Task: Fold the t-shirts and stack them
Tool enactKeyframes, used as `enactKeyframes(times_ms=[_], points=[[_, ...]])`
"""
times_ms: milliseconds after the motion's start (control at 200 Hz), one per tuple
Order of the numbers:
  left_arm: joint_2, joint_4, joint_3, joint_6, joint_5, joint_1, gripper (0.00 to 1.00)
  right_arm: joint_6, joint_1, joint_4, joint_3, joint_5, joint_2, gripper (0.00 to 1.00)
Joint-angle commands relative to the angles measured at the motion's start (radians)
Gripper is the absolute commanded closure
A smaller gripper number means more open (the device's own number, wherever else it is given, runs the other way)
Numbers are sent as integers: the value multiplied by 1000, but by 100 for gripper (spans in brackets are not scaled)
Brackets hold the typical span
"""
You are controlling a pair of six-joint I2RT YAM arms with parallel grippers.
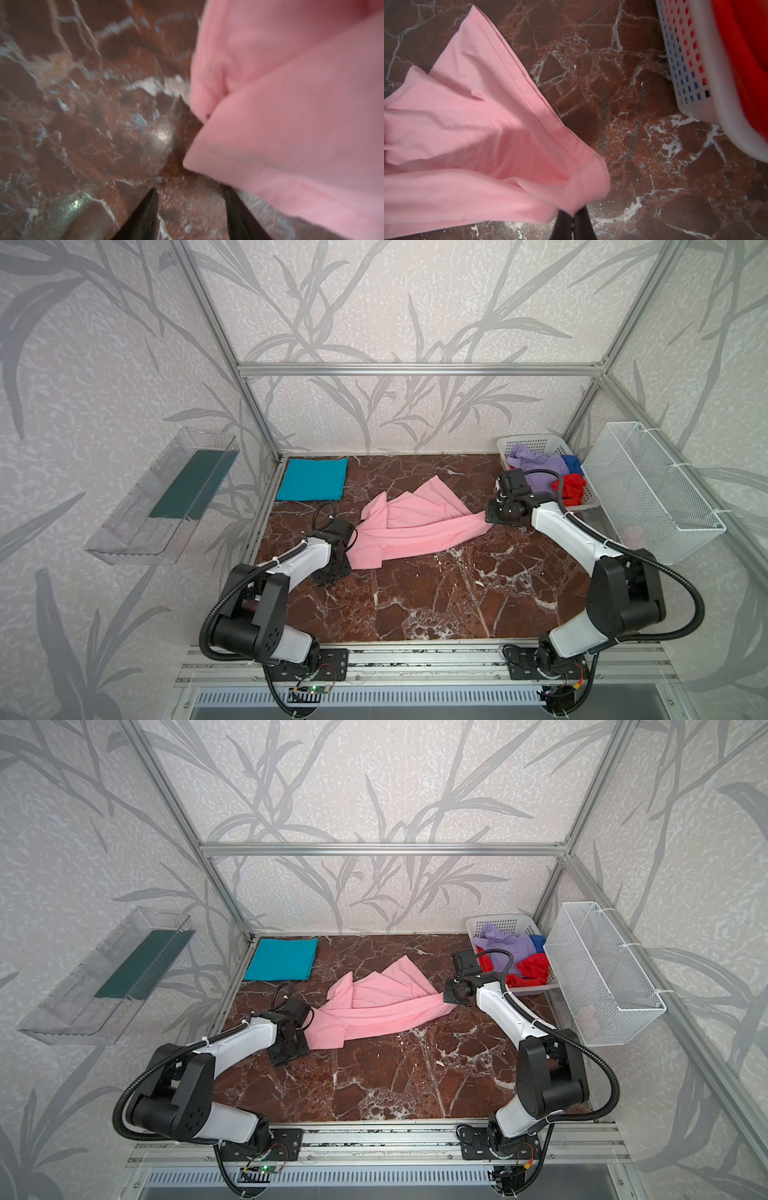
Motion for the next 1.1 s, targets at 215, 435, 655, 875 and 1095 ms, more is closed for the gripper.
enactKeyframes(times_ms=[215, 435, 655, 875, 1095], points=[[66, 77, 7, -8, -37, 5, 68, -13, -5, -16, -4, 23, -45, 100], [65, 65, 41, 4, -45, 8, 100, -13, -4, -23, -2, 28, -43, 100], [-81, -5, 60, 11, -39, 7, 95, -22, -6, -22, -3, 60, -57, 100], [-256, 128, -63, -7, -43, 22, 66, -24, -7, -27, 17, 51, -43, 100], [-197, 238, -111, -11, 17, 29, 61, -31, -7, -36, 23, 58, -55, 100]])
